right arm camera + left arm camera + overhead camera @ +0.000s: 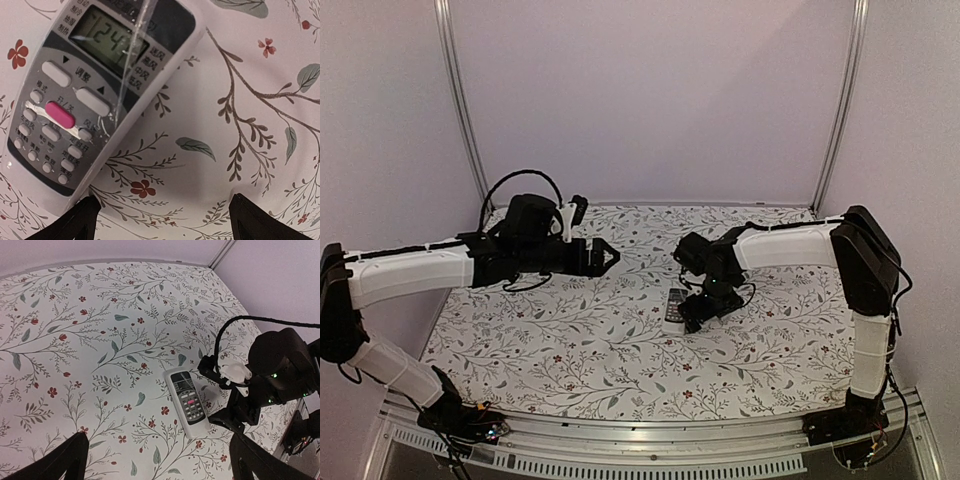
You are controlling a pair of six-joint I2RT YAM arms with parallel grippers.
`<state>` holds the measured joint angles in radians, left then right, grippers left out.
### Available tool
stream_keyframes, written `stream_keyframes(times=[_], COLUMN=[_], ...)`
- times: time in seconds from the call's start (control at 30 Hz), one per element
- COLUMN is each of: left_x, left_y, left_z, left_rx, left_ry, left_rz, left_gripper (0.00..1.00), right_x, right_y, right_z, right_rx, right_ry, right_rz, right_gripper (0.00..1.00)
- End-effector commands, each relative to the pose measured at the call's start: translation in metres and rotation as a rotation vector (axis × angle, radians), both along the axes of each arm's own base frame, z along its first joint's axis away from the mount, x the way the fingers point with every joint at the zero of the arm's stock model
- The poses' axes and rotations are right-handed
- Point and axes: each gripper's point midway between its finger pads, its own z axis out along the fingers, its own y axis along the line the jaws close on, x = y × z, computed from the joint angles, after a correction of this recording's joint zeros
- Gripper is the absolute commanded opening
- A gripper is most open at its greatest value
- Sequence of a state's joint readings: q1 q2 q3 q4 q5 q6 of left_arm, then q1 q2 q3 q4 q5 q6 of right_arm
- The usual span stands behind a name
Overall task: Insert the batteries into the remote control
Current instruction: Move the remote control to the center of the board, then reset both arms
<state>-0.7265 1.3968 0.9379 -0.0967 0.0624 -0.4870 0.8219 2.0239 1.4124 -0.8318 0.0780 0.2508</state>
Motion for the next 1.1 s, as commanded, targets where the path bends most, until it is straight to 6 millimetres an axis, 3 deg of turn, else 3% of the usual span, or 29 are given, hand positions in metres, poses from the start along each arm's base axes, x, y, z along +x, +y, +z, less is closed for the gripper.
stream_keyframes(times=[0.0, 0.17, 0.3, 0.37, 0.53, 0.63, 0.77, 0.9, 1.07], left_x=[0.000, 0.015, 0.034, 0.043, 0.063, 0.065, 0.055, 0.038, 0.026], left_y=[-0.006, 0.004, 0.018, 0.029, 0.067, 0.091, 0.108, 0.114, 0.110], left_z=[0.001, -0.005, -0.009, -0.008, 0.002, -0.004, -0.022, -0.045, -0.061], left_rx=[-0.007, 0.008, 0.075, 0.061, 0.084, 0.156, 0.173, 0.164, 0.162], left_ry=[0.031, 0.110, 0.175, 0.190, 0.149, 0.146, 0.159, 0.205, 0.218], left_rz=[-0.003, 0.043, 0.080, 0.102, 0.198, 0.258, 0.289, 0.300, 0.302], left_gripper=[1.00, 1.00, 0.99, 1.00, 0.99, 1.00, 0.99, 1.00, 1.00], right_x=[-0.006, -0.004, 0.006, 0.016, 0.034, 0.042, 0.044, 0.036, 0.027], right_y=[0.001, -0.001, -0.006, -0.020, -0.059, -0.087, -0.110, -0.112, -0.104], right_z=[0.003, 0.037, 0.082, 0.108, 0.144, 0.142, 0.132, 0.112, 0.103], right_rx=[0.024, 0.123, 0.284, 0.352, 0.480, 0.511, 0.575, 0.616, 0.685], right_ry=[0.000, -0.075, -0.143, -0.185, -0.278, -0.297, -0.327, -0.294, -0.264], right_rz=[-0.004, -0.011, -0.050, -0.096, -0.192, -0.275, -0.343, -0.370, -0.370], right_gripper=[0.93, 0.96, 0.98, 0.99, 0.99, 0.99, 0.99, 0.99, 0.99])
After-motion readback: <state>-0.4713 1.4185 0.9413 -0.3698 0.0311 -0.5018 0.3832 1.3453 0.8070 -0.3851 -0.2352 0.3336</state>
